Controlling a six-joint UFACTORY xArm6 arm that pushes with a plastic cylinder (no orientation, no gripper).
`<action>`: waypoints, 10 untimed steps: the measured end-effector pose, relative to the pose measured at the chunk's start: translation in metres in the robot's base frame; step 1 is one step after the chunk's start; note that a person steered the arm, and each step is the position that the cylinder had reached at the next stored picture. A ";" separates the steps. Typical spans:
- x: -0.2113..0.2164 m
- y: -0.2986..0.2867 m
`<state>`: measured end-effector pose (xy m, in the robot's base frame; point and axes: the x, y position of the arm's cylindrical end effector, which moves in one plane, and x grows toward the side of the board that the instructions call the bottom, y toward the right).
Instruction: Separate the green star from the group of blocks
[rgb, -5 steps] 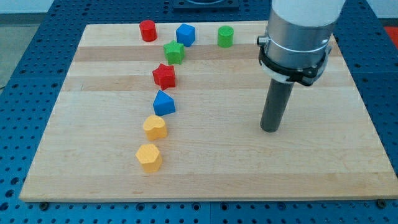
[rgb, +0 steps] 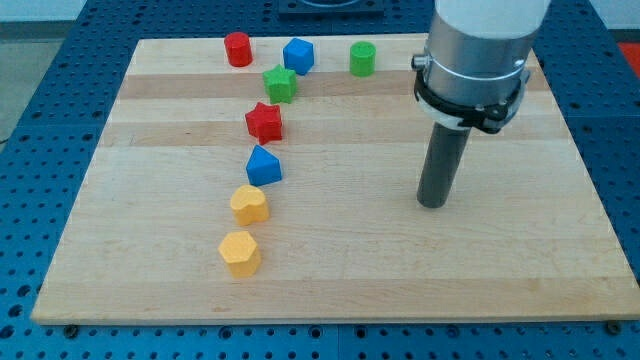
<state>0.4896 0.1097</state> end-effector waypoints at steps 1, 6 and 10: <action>-0.044 0.030; -0.190 0.084; -0.184 0.099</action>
<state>0.3058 0.2086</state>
